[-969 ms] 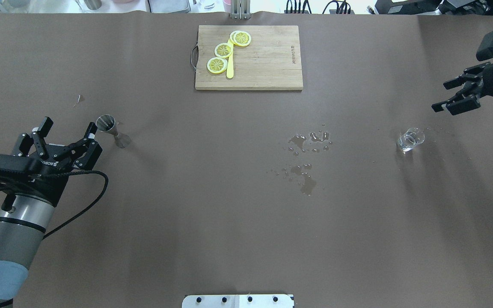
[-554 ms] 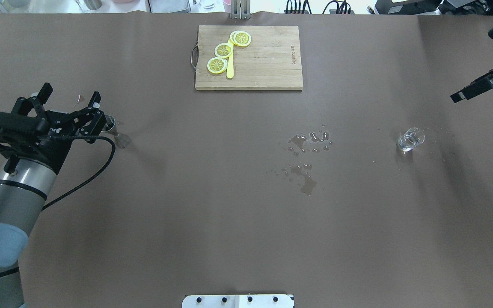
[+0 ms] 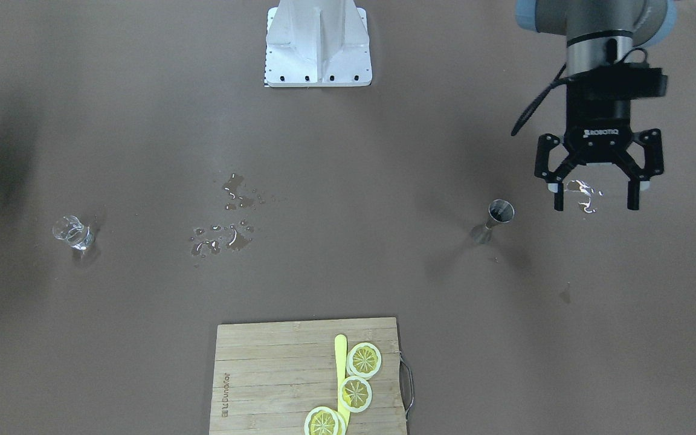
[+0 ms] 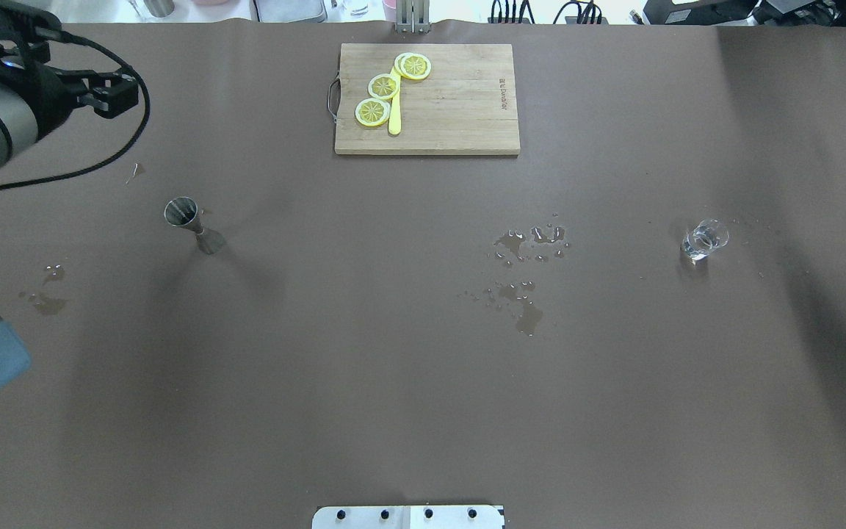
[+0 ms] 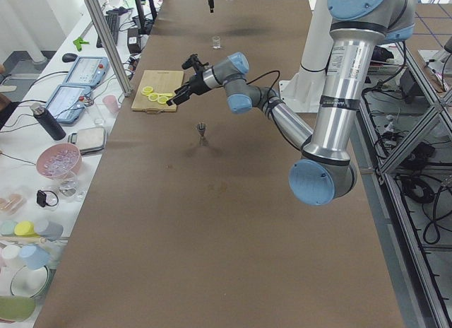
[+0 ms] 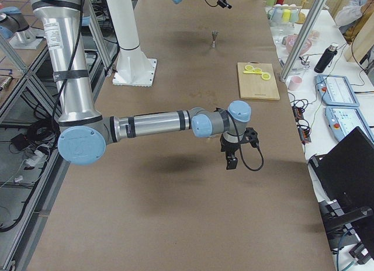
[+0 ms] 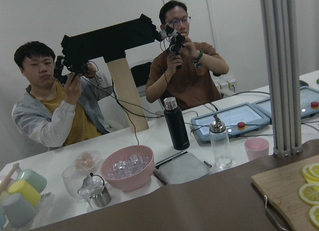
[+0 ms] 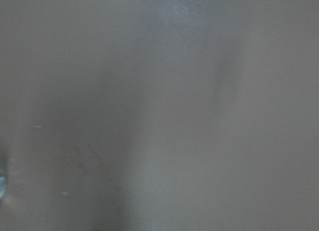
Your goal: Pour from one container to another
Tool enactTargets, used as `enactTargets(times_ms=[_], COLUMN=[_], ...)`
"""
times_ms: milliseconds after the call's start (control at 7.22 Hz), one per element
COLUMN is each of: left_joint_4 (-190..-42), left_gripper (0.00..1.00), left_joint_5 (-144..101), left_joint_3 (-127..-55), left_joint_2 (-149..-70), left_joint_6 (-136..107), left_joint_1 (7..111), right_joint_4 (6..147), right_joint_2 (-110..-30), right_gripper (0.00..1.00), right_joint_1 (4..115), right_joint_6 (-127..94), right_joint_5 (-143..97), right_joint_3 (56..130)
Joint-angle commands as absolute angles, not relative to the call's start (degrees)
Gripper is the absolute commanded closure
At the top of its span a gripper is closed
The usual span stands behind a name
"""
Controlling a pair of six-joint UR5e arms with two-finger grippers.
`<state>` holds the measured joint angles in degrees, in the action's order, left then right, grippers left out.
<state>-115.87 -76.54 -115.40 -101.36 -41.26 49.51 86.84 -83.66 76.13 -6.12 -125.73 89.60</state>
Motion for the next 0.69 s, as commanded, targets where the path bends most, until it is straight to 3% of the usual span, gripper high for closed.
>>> enactTargets(times_ms=[0, 415, 554], left_joint_4=[-105.6, -91.87, -91.76], left_gripper=[0.01, 0.01, 0.01], left_joint_5=[-95.88, -114.65, -121.22], left_joint_3=[-114.96, -112.43, -110.67], left_joint_2=[-102.48, -101.61, -98.12], left_joint_6=[-41.22, -41.22, -41.05], left_joint_1=[58.32, 68.19, 69.07], right_joint_4=[86.75, 87.45, 88.93], right_joint_2=[-86.48, -90.6, -92.96], right_gripper=[0.0, 0.0, 0.0], right_joint_1=[79.26, 89.26, 90.6], right_joint_6=[-6.24, -6.06, -6.06], right_joint_5=[-126.11, -132.96, -133.41], right_joint_3=[89.65, 90.96, 96.1])
